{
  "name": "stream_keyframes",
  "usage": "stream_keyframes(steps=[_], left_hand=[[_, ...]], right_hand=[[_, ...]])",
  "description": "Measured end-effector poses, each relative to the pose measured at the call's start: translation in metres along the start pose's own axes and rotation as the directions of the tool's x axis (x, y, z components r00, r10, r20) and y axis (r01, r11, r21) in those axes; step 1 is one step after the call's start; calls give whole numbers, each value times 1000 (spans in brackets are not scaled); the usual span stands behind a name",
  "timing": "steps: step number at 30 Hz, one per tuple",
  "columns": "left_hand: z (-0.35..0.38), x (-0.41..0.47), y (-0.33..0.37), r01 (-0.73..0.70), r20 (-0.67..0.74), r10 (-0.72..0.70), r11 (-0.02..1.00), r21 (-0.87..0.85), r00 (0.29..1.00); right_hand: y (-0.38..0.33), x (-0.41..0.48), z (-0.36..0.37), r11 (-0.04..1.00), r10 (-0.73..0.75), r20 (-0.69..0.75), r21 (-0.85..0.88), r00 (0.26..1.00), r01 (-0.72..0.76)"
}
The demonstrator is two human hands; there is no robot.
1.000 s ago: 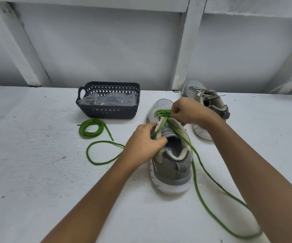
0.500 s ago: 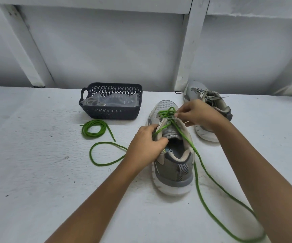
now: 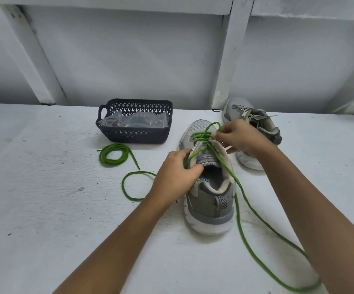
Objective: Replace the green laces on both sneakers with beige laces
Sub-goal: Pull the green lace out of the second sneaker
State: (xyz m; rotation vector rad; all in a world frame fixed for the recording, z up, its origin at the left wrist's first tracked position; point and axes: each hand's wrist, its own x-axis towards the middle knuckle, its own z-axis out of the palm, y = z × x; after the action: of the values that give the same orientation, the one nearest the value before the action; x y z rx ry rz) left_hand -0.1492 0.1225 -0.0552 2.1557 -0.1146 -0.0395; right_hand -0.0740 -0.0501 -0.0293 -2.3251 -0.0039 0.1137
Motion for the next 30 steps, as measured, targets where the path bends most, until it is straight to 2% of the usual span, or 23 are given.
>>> stream_keyframes(steps=[2, 4, 6, 8, 9, 10, 11, 13, 15, 17, 18, 20, 23, 25, 27, 29, 30], left_hand=[[0, 1, 0, 5, -1, -5, 1000, 0, 1000], [1, 0, -1, 5, 2, -5, 1000, -4, 1000], [1, 0, -2, 2, -1, -2, 1000, -6, 1000], [1, 1, -3, 8, 3, -8, 1000, -4, 1000], [1, 1, -3, 13, 6, -13, 1000, -5, 1000], [1, 1, -4, 18, 7, -18, 1000, -4, 1000], [1, 1, -3, 19, 8, -19, 1000, -2, 1000], [2, 0, -2, 23, 10, -23, 1000, -9, 1000], [2, 0, 0, 24, 9, -24, 1000, -17, 1000], [2, -1, 0, 27, 6, -27, 999, -22, 1000], [2, 0, -1, 29, 5, -29, 999, -24, 1000], [3, 0, -2, 29, 2, -29, 999, -25, 1000], [3, 0, -2, 32, 0, -32, 999, -29, 1000], [3, 0, -2, 26, -2, -26, 999, -38, 1000], [4, 0, -2, 22, -7, -22, 999, -42, 1000], [4, 0, -2, 22, -11, -23, 999, -44, 1000], [4, 0, -2, 23, -12, -23, 999, -44, 1000]], right_hand=[[0, 0, 3, 993, -67, -28, -102, 997, 64], [-1, 1, 5, 998, -49, -49, -34, 998, 47], [-3, 4, 0, 963, 46, -30, 267, 998, -36], [-4, 8, -9, 792, 158, -9, 599, 987, -121], [-4, 10, -13, 711, 205, -14, 690, 979, -139], [-3, 11, -15, 675, 235, -13, 722, 972, -154], [-3, 11, -17, 693, 242, -2, 700, 970, -171], [-1, 5, -14, 824, 199, 42, 533, 979, -190], [1, -3, -6, 951, 118, 65, 279, 991, -132], [1, -6, 3, 991, 49, 6, 128, 999, -49], [1, -6, 6, 993, 30, -28, 111, 999, -26], [-3, -6, 4, 959, 70, -71, 280, 995, -47], [-8, 0, -13, 765, 191, -178, 643, 965, -33], [-8, 1, -20, 699, 239, -213, 715, 947, -16], [-7, -1, -15, 745, 236, -160, 663, 959, -73], [-2, -6, -3, 873, 198, -54, 464, 979, -151], [0, -9, 4, 931, 162, -26, 334, 986, -144]])
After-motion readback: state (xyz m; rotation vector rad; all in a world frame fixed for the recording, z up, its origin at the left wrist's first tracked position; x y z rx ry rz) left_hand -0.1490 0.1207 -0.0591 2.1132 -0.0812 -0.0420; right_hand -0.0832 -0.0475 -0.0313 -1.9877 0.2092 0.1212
